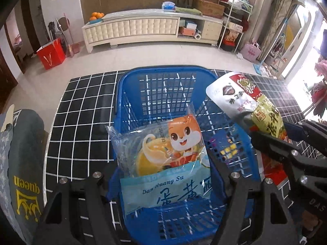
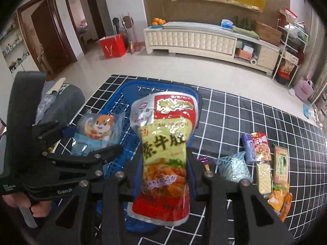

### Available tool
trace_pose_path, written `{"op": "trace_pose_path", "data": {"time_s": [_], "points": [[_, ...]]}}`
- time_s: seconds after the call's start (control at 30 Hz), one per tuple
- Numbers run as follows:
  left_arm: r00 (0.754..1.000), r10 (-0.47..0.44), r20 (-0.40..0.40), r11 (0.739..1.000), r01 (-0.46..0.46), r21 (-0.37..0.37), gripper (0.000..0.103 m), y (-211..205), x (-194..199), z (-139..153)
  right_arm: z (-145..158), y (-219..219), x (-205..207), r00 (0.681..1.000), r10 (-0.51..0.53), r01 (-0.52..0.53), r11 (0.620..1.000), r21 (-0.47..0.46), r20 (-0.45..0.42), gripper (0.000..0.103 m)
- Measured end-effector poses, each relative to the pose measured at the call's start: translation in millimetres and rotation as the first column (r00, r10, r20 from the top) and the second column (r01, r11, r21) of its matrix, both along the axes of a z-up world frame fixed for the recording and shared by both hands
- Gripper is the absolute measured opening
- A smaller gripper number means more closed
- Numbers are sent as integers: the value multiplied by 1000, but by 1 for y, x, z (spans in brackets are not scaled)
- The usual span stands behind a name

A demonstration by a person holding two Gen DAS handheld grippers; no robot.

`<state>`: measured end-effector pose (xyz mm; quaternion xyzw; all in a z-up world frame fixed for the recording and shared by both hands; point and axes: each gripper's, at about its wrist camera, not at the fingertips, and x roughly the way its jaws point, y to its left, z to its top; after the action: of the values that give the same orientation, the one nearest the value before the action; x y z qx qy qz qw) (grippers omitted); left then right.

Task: Organize snacks
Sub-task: 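Carry the pastry bag into the basket and open the left tool while the right tool holds the pouch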

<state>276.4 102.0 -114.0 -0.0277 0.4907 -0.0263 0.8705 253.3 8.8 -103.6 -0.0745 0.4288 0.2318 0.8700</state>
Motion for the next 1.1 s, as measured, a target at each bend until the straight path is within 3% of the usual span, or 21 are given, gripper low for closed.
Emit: {"op": "trace_pose_path", "data": {"time_s": [0.2, 0.4, 0.7, 0.9, 1.0, 1.1], "points": [[998, -35, -58, 999, 34, -22, 72, 3, 14, -18, -6, 6, 4, 1000, -8, 8, 1000, -9, -14, 41], [997, -43, -67, 999, 43, -1, 73, -5, 9, -19, -4, 1, 4, 1000, -16, 15, 1000, -8, -21, 41], [988, -66, -139, 997, 61, -43, 75, -8, -6, -22, 7, 0, -6, 1000, -7, 7, 1000, -5, -9, 41], [990, -64, -124, 998, 65, 5, 75, -12, -13, -19, 12, -5, -12, 1000, -11, 11, 1000, 0, -2, 42], [992, -58, -116, 996, 65, 53, 81, -16, -17, -15, 13, -9, -12, 1000, -11, 11, 1000, 8, -7, 42], [993, -66, -94, 996, 71, 50, 91, -15, -20, -10, 14, -9, -12, 1000, -11, 11, 1000, 8, -5, 42]]}}
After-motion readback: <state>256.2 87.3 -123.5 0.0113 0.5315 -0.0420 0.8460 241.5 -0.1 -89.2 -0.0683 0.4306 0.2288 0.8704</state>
